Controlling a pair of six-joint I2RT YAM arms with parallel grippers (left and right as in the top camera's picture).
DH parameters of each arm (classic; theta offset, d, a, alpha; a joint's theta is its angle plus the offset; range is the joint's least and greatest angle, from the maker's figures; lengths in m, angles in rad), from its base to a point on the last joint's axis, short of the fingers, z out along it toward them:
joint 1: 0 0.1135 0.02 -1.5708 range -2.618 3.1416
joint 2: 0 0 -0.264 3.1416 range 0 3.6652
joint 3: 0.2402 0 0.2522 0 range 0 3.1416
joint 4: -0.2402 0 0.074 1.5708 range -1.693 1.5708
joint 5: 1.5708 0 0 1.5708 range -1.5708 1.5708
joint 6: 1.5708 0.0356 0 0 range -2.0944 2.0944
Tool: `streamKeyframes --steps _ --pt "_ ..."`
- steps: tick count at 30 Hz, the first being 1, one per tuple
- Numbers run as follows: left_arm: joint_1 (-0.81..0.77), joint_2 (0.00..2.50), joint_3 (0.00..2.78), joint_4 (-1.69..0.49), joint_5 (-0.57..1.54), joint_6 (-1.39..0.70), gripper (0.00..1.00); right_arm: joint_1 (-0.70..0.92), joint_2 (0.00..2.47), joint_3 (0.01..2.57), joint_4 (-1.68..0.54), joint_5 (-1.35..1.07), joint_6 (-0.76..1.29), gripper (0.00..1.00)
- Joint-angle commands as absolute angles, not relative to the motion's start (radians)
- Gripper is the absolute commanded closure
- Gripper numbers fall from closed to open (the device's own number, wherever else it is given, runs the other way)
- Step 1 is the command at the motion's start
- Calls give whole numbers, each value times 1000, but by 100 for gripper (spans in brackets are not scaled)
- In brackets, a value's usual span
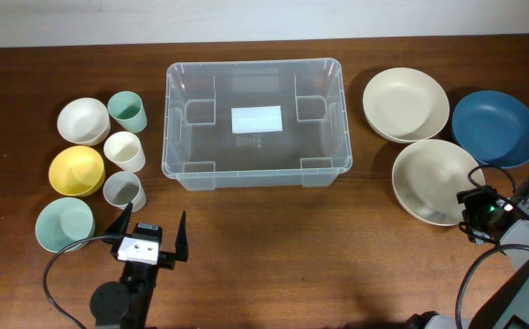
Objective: Pack container
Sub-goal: 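Close the right gripper on the front cream bowl's rim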
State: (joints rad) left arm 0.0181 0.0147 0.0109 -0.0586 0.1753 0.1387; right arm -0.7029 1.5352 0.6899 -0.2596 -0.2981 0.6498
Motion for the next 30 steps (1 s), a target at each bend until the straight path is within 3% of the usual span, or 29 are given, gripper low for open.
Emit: streamKeyframes --steps 1,9,12,17,22,26,30 --pt "14 6 9 -66 168 152 0 -706 1559 688 -273 -308 645 41" --pt "14 6 9 -65 168 152 0 -706 1596 688 -279 -311 645 43" --pt "14 6 9 -66 168 152 0 -706 1596 688 -278 -320 645 48" --pt "14 6 9 -65 168 152 0 -706 1596 688 -284 -348 648 64" --pt "14 6 9 -66 168 152 0 -707 1596 688 -290 -360 648 69" --pt "14 6 9 -66 168 152 0 -707 1596 688 -307 -360 648 86" --pt "14 6 9 -66 168 152 0 -707 1596 689 -343 -360 648 93"
